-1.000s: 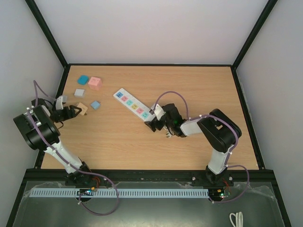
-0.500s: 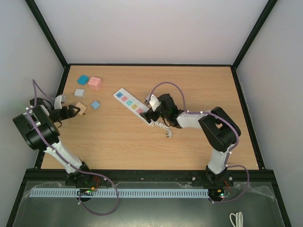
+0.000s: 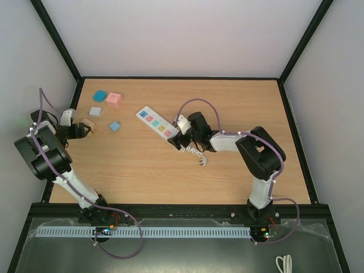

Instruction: Pull the plug off the socket

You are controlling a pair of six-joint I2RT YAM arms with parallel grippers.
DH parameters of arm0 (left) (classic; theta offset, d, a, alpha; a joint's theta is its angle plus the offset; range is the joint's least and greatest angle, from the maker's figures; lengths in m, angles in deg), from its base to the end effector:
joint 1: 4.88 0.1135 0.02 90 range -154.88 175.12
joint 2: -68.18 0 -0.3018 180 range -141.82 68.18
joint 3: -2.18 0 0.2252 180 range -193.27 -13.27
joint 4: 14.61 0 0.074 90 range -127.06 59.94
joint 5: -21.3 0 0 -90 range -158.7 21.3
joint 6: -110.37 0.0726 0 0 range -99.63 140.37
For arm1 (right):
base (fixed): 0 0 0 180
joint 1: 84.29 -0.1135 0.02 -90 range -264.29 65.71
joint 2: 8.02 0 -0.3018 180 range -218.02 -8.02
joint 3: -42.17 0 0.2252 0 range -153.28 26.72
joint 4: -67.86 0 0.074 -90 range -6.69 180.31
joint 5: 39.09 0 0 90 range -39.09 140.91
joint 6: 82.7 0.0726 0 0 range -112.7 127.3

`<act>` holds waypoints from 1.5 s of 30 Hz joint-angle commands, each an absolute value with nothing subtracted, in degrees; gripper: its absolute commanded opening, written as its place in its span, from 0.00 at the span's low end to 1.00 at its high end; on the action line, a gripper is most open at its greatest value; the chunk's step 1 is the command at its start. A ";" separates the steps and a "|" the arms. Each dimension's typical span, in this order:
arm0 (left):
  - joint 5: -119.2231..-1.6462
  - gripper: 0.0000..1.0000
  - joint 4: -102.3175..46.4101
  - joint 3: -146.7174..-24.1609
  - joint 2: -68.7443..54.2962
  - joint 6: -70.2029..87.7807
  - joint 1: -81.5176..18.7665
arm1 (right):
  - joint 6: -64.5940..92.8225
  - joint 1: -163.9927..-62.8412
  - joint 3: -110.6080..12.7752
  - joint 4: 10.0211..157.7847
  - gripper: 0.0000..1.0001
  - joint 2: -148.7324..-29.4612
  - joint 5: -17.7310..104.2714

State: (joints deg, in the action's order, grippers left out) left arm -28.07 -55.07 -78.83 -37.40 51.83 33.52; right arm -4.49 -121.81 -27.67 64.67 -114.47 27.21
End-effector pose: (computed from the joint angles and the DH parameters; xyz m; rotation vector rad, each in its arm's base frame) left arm 0.3118 0.1868 0.1935 0.0503 2.3674 -0.4171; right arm 0.3022 0.2689 0.1913 -1.1270 1.8683 0.7033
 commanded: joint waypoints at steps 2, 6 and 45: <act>-29.75 0.78 -56.76 -82.04 -39.26 54.11 32.16 | -4.91 -122.15 -30.36 66.75 1.00 -115.62 26.61; -29.18 0.77 -58.19 -83.64 -40.45 53.75 32.13 | -4.63 -122.79 -31.86 66.91 1.00 -116.44 28.14; -43.55 1.00 -45.36 -82.57 -14.99 40.35 8.49 | -7.32 -108.82 -40.64 97.92 0.63 -119.34 39.57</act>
State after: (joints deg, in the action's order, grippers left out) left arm -42.11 -47.03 -80.71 -14.64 42.70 9.84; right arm -7.73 -113.22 -43.93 87.34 -121.09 37.65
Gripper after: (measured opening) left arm 0.997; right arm 0.632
